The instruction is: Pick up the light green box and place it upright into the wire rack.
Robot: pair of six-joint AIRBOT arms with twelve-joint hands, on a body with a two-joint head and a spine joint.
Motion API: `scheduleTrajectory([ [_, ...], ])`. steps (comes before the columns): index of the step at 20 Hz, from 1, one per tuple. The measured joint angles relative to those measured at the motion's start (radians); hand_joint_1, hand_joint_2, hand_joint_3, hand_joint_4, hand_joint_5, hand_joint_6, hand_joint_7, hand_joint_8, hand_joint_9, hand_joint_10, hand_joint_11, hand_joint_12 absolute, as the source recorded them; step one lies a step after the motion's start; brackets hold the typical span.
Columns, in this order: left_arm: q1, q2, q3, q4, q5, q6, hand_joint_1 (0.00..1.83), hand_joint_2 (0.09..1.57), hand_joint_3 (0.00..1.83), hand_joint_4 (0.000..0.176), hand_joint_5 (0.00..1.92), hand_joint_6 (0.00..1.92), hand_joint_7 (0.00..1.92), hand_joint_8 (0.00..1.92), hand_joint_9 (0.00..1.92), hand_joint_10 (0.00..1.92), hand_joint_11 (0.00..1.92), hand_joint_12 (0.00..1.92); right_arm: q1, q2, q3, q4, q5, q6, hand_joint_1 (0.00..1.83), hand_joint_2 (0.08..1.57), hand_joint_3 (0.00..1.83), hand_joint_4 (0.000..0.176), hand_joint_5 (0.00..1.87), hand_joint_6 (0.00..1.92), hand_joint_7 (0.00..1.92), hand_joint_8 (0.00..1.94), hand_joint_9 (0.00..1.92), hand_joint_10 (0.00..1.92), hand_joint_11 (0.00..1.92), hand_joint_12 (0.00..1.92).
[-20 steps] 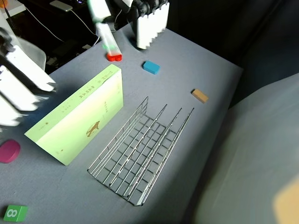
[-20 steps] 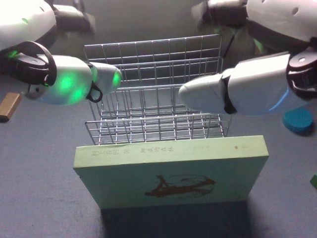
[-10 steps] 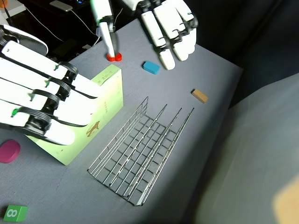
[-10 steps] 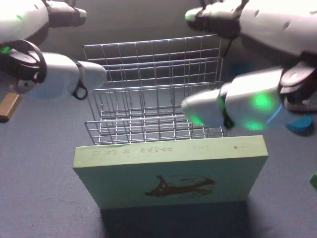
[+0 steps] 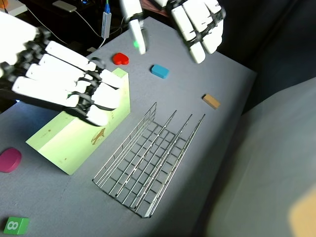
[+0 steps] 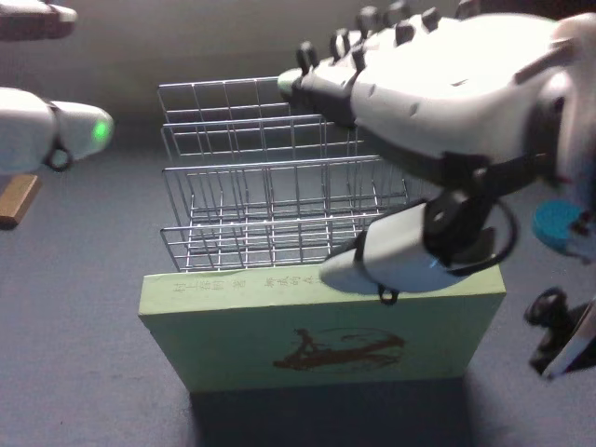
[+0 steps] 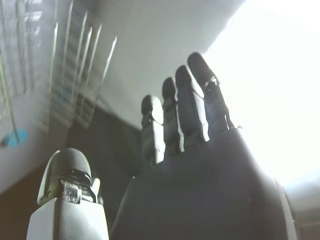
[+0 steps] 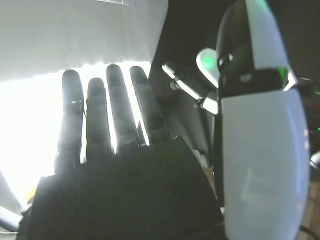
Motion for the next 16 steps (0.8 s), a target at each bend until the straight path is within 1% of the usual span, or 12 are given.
scheduleTrajectory([
  [1, 0.0, 0.006, 0.004, 0.0, -0.011, 0.026, 0.18, 1.17, 0.0, 0.093, 0.23, 0.0, 0.22, 0.0, 0.21, 0.01, 0.0, 0.75, 0.0, -0.04, 0.014, 0.019, -0.027, -0.003, 0.75, 0.99, 0.0, 0.0, 0.11, 0.0, 0.12, 0.0, 0.01, 0.0, 0.0, 0.44],
  [3, 0.0, 0.008, 0.014, 0.0, -0.039, 0.054, 0.18, 1.17, 0.0, 0.093, 0.23, 0.0, 0.22, 0.0, 0.21, 0.01, 0.0, 0.75, 0.0, -0.082, 0.038, 0.047, -0.04, -0.016, 0.75, 0.99, 0.0, 0.0, 0.11, 0.0, 0.12, 0.0, 0.01, 0.0, 0.0, 0.44],
  [4, 0.0, 0.013, 0.022, 0.0, -0.061, 0.079, 0.18, 1.17, 0.0, 0.093, 0.23, 0.0, 0.21, 0.0, 0.21, 0.0, 0.0, 0.74, 0.009, -0.103, 0.058, 0.1, -0.042, -0.023, 0.75, 0.99, 0.0, 0.0, 0.11, 0.0, 0.12, 0.0, 0.01, 0.0, 0.0, 0.43],
  [6, 0.0, 0.017, 0.031, 0.001, -0.071, 0.117, 0.18, 1.17, 0.0, 0.093, 0.24, 0.0, 0.21, 0.0, 0.21, 0.0, 0.0, 0.73, 0.017, -0.125, 0.08, 0.151, -0.049, -0.029, 0.76, 1.0, 0.0, 0.0, 0.11, 0.0, 0.11, 0.0, 0.01, 0.0, 0.0, 0.42],
  [8, 0.0, 0.024, 0.033, 0.001, -0.079, 0.137, 0.18, 1.17, 0.0, 0.093, 0.25, 0.01, 0.22, 0.0, 0.21, 0.0, 0.0, 0.73, 0.021, -0.15, 0.114, 0.197, -0.054, -0.03, 0.76, 1.0, 0.0, 0.0, 0.11, 0.0, 0.11, 0.0, 0.01, 0.0, 0.0, 0.41],
  [9, 0.0, 0.027, 0.034, 0.001, -0.082, 0.147, 0.18, 1.17, 0.0, 0.093, 0.25, 0.01, 0.22, 0.0, 0.21, 0.0, 0.0, 0.73, 0.021, -0.164, 0.137, 0.226, -0.059, -0.04, 0.76, 1.0, 0.0, 0.0, 0.11, 0.0, 0.11, 0.0, 0.01, 0.0, 0.0, 0.41],
  [10, 0.0, 0.031, 0.034, -0.002, -0.084, 0.176, 0.18, 1.17, 0.0, 0.092, 0.25, 0.01, 0.22, 0.0, 0.21, 0.0, 0.0, 0.74, 0.021, -0.177, 0.151, 0.25, -0.066, -0.061, 0.76, 0.99, 0.0, 0.0, 0.11, 0.0, 0.11, 0.0, 0.01, 0.0, 0.0, 0.41],
  [11, -0.003, 0.032, 0.036, -0.037, -0.086, 0.262, 0.18, 1.17, 0.0, 0.093, 0.25, 0.01, 0.22, 0.0, 0.21, 0.0, 0.0, 0.74, 0.021, -0.194, 0.164, 0.267, -0.072, -0.062, 0.76, 0.99, 0.0, 0.0, 0.11, 0.0, 0.11, 0.0, 0.01, 0.0, 0.0, 0.41],
  [12, -0.016, 0.032, 0.039, -0.093, -0.085, 0.336, 0.18, 1.17, 0.0, 0.093, 0.25, 0.0, 0.22, 0.0, 0.21, 0.0, 0.0, 0.74, 0.021, -0.205, 0.172, 0.272, -0.071, -0.063, 0.76, 0.99, 0.0, 0.0, 0.11, 0.0, 0.11, 0.0, 0.01, 0.0, 0.0, 0.41],
  [13, -0.021, 0.032, 0.039, -0.118, -0.085, 0.401, 0.18, 1.17, 0.0, 0.093, 0.24, 0.0, 0.22, 0.0, 0.21, 0.0, 0.0, 0.74, 0.02, -0.212, 0.179, 0.272, -0.066, -0.063, 0.76, 0.99, 0.0, 0.0, 0.13, 0.01, 0.13, 0.01, 0.02, 0.0, 0.0, 0.41],
  [15, -0.023, 0.032, 0.04, -0.135, -0.094, 0.471, 0.18, 1.17, 0.0, 0.093, 0.24, 0.0, 0.22, 0.0, 0.21, 0.0, 0.0, 0.74, 0.013, -0.227, 0.188, 0.264, -0.05, -0.064, 0.76, 0.99, 0.0, 0.0, 0.13, 0.01, 0.13, 0.01, 0.02, 0.0, 0.0, 0.42],
  [16, -0.023, 0.032, 0.046, -0.141, -0.103, 0.481, 0.18, 1.17, 0.0, 0.093, 0.24, 0.0, 0.22, 0.0, 0.21, 0.0, 0.0, 0.74, 0.003, -0.236, 0.194, 0.266, -0.049, -0.068, 0.76, 0.99, 0.0, 0.0, 0.13, 0.01, 0.12, 0.0, 0.02, 0.0, 0.0, 0.42],
])
